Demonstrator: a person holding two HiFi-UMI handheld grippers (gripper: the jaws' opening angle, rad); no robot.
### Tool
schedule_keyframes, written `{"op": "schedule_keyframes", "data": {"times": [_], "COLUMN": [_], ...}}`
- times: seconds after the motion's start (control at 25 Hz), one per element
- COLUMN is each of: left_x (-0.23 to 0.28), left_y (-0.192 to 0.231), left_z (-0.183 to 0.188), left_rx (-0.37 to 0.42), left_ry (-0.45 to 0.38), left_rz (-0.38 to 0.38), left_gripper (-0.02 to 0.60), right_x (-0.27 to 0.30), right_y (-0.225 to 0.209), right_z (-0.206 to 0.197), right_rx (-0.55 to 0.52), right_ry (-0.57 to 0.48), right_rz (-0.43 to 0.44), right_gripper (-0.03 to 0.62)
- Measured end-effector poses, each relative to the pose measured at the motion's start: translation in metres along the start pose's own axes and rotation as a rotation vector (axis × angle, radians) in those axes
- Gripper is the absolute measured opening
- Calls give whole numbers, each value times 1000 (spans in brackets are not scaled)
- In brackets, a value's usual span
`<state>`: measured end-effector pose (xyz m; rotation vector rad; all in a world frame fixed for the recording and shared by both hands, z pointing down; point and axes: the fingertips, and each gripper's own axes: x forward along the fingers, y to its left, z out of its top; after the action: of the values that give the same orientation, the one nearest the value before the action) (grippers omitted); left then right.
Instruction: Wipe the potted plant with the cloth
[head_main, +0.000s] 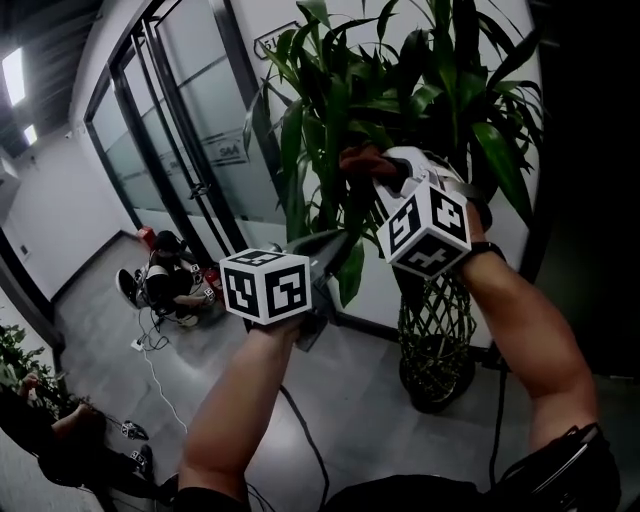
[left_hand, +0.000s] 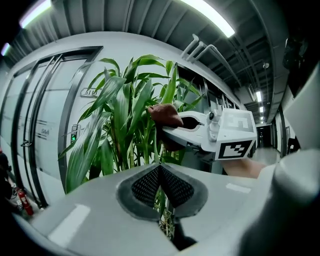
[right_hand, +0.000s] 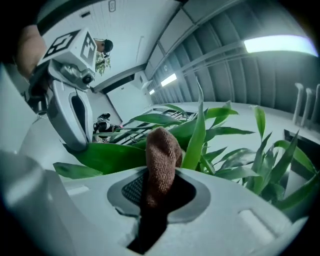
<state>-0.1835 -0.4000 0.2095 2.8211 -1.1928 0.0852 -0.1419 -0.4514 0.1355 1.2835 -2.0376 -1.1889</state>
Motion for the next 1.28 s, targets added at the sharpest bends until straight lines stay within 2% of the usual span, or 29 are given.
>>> {"op": "schedule_keyframes", "data": {"times": [0.52, 1.0, 1.12, 1.28], "left_x": [-4, -6, -5, -2], "left_y": [9, 11, 11, 13], "left_z": [0, -2, -2, -4], "left_rx": [2, 12, 20, 25], "left_ry": [3, 20, 21, 25], "left_rz": [32, 30, 31, 34], "left_gripper": [18, 18, 18, 18], "right_x": [-8, -31, -39, -47], "right_y": [59, 96, 101, 105], "right_z": [17, 24, 27, 30], "right_rx": [61, 242, 279, 259], "right_ry": [-64, -113, -126, -130], "right_rz": [188, 407, 429, 434], "right_gripper": [69, 69, 69, 69]}}
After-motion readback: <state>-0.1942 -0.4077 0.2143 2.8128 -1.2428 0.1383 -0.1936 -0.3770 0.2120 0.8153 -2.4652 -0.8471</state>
